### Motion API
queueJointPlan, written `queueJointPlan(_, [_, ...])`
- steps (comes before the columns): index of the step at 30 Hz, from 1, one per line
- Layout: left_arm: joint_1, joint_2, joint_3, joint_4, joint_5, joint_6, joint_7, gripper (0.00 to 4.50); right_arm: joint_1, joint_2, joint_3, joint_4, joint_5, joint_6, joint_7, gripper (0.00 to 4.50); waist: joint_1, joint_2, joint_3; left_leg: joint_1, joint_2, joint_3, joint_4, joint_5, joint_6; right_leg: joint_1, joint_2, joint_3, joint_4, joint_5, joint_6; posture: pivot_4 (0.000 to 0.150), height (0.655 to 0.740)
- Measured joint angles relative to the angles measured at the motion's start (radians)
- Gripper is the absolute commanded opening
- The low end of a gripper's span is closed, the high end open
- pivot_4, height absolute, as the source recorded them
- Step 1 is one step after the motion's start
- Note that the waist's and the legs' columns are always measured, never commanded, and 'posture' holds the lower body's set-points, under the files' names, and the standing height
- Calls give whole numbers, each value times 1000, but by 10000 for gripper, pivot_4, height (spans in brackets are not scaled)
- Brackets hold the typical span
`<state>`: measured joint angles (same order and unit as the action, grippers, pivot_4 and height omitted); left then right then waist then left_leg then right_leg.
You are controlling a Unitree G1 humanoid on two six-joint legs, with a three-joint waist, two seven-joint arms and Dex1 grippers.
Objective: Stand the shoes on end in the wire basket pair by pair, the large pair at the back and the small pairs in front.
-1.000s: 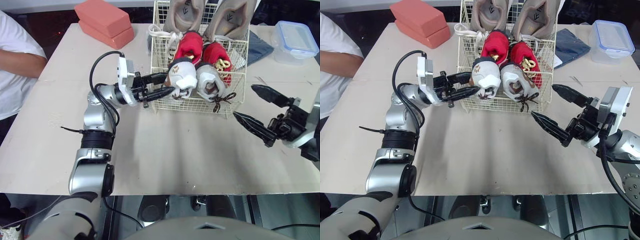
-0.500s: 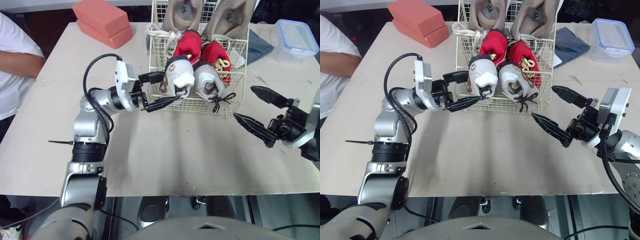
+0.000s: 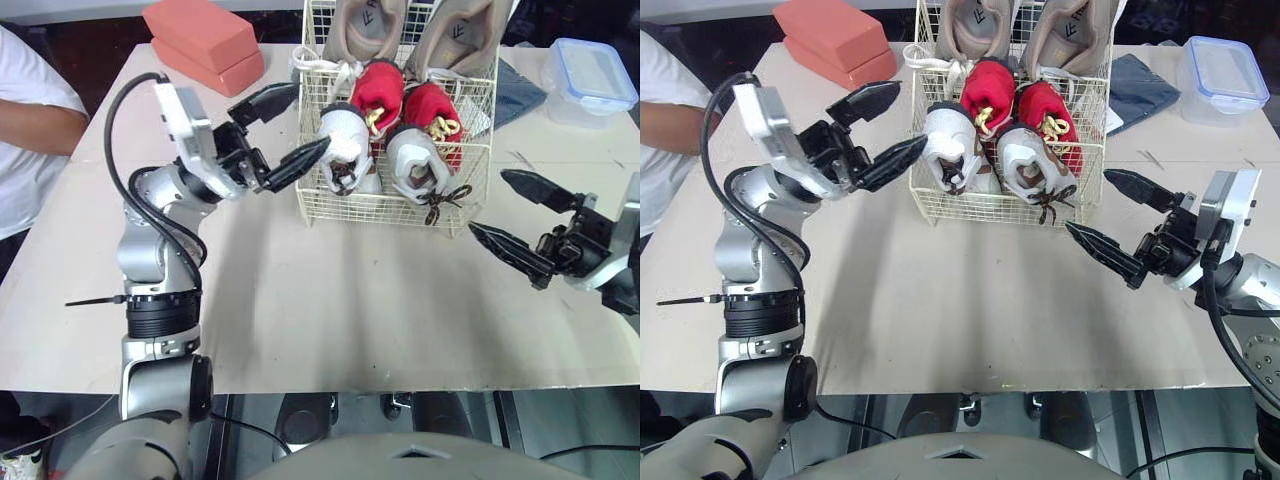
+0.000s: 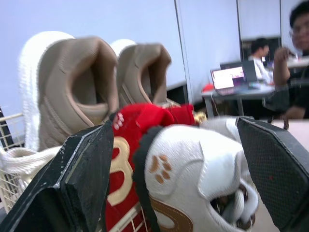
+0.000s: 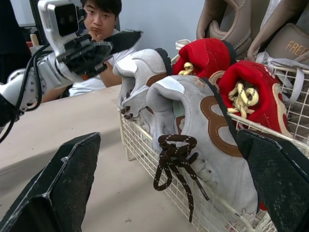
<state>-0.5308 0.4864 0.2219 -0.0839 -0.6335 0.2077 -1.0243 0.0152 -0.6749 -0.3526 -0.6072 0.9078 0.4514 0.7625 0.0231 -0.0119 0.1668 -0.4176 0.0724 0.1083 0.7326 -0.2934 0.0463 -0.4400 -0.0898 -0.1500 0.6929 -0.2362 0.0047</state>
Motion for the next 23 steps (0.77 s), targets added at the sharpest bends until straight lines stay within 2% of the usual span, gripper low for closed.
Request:
queueJointPlan(3, [74,65,48,-61,-76,114,37,43963,30,5,-5,12,-13,-16,15,45000,-9,0,0,1,0,0,-1,0,0,0,0,1,-1,0,0,1500,6860])
queueJointPlan(6, [246,166,95,-144,-139,269,76,43963,100,6,-27,56,-50,-49,48,45000,-12,0,1,2,0,2,-4,0,-1,-1,0,2,-1,0,0,1500,6860])
queueJointPlan(9, [375,186,135,-168,-145,328,124,43963,142,6,-39,110,-98,-88,89,45000,-7,0,1,1,0,1,-4,0,0,-1,0,1,-2,0,0,1500,6860])
queueJointPlan(14, [566,195,151,-174,-36,271,136,43963,175,8,-39,239,-197,-175,159,45000,-5,1,1,1,0,1,-4,-1,0,-1,-2,0,-2,-2,-2,1500,6860])
queueJointPlan(20, [663,168,118,-172,75,157,144,43963,175,16,26,451,-391,-326,189,45000,-6,1,1,0,0,3,-7,-1,0,-4,-2,2,-2,-1,-2,1500,6860])
queueJointPlan(23, [685,149,83,-163,124,99,143,43963,172,17,63,518,-435,-373,216,45000,-8,1,1,0,0,4,-8,0,0,-6,-1,3,-2,-1,-1,1500,6860])
